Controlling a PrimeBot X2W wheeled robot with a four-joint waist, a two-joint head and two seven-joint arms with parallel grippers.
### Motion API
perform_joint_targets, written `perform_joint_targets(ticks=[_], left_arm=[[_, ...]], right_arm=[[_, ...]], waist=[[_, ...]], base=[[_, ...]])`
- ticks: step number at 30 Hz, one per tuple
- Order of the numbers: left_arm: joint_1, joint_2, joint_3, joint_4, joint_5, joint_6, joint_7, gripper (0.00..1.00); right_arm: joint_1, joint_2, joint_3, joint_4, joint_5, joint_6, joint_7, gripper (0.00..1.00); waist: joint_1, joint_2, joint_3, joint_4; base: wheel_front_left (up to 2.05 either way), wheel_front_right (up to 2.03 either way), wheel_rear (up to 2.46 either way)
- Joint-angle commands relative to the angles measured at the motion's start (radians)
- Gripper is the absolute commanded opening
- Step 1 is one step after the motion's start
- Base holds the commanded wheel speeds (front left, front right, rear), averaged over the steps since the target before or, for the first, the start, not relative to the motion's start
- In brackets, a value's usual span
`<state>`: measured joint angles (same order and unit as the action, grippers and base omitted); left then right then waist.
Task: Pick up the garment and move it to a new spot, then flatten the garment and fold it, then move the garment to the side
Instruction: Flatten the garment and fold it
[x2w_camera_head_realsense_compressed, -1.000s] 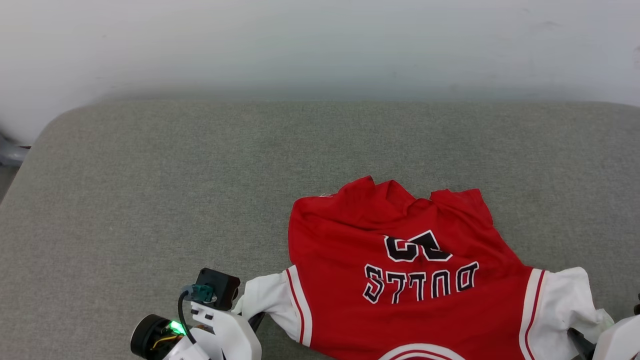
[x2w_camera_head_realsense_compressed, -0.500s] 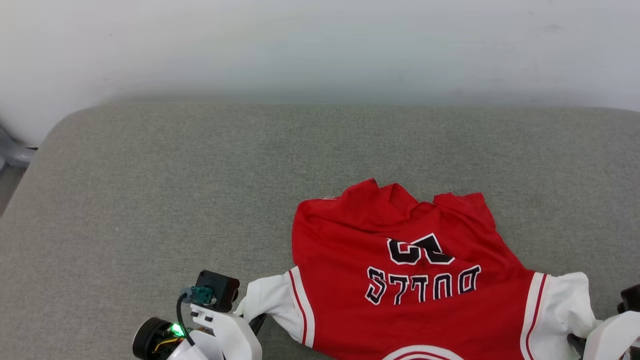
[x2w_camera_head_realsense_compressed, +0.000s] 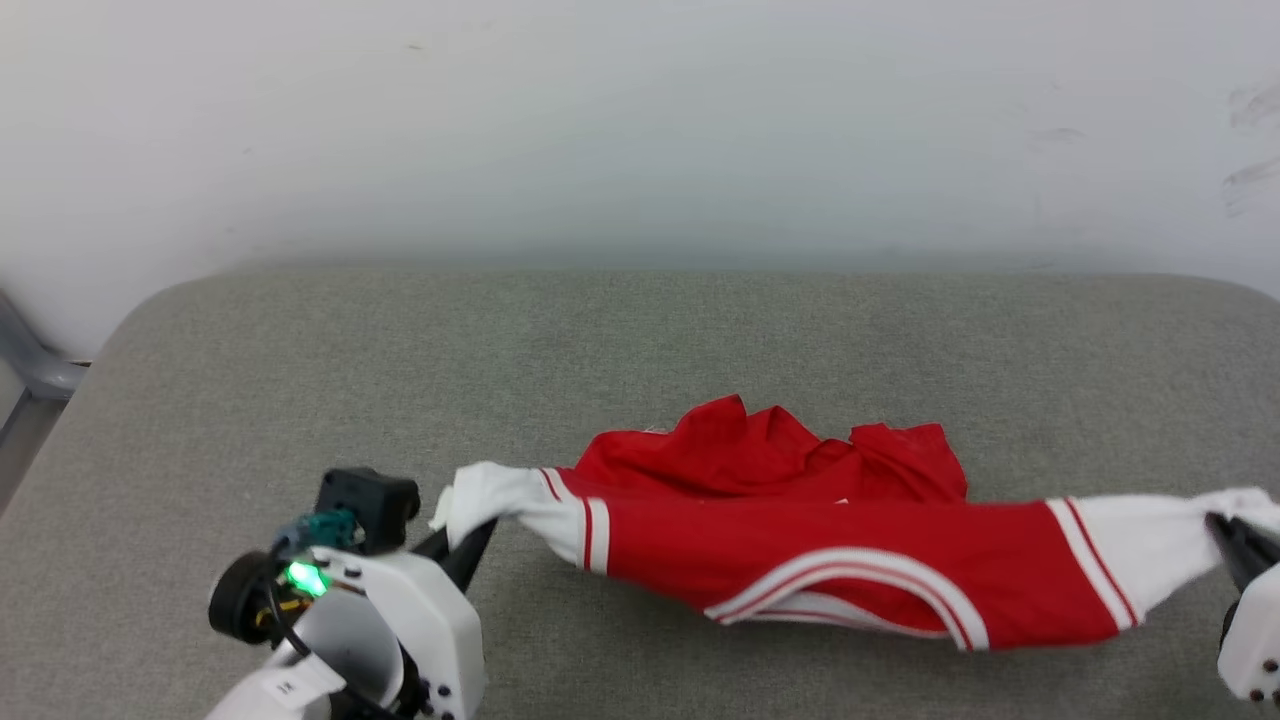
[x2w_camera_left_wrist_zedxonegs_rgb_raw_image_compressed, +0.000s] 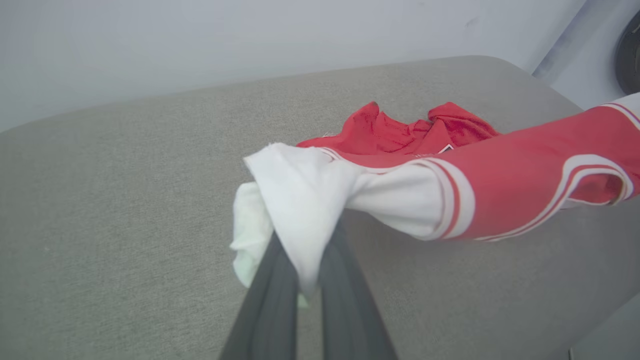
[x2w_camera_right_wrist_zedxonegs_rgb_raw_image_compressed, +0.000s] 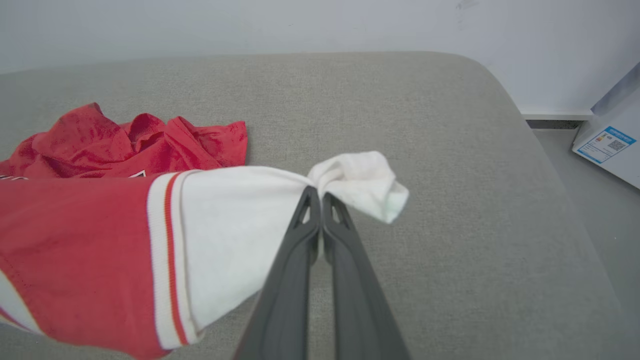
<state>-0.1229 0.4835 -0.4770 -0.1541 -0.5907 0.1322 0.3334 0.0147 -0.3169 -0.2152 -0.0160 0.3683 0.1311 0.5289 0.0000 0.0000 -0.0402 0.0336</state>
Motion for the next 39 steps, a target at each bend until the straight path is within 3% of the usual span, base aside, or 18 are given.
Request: perform_joint_targets(ticks=[1, 8, 17, 29, 39], left_arm=[[-0.042, -0.003, 0.021, -0.009, 0.0, 0.001, -0.014, 0.0], [-0.207, -0.018, 0.104, 0.022, -0.041, -0.011, -0.036, 0.0], [-0.533, -0.058, 0.176, 0.184, -0.078, -0.067, -0.077, 0.0], [-1.031, -0.092, 0.201, 0.584, -0.009, -0.142, -0.232, 0.0], [-1.301, -0.083, 0.24, 0.822, 0.001, -0.187, -0.379, 0.0]], right_arm=[[-0.042, 0.01, -0.012, -0.044, -0.021, -0.001, -0.008, 0.0], [-0.22, 0.034, -0.005, -0.117, -0.082, -0.001, -0.032, 0.0], [-0.552, 0.0, 0.084, -0.024, -0.107, -0.001, -0.074, 0.0], [-1.1, 0.009, 0.184, 0.24, -0.151, -0.001, -0.197, 0.0], [-1.428, 0.045, 0.233, 0.496, -0.191, -0.001, -0.338, 0.0]], waist=[[0.0, 0.0, -0.001, -0.001], [0.0, 0.0, 0.006, -0.008], [0.0, 0.0, 0.091, -0.003], [0.0, 0.0, 0.347, -0.025], [0.0, 0.0, 0.477, -0.073]], base=[[0.0, 0.0, 0.0], [0.0, 0.0, 0.0], [0.0, 0.0, 0.0], [0.0, 0.0, 0.0], [0.0, 0.0, 0.0]])
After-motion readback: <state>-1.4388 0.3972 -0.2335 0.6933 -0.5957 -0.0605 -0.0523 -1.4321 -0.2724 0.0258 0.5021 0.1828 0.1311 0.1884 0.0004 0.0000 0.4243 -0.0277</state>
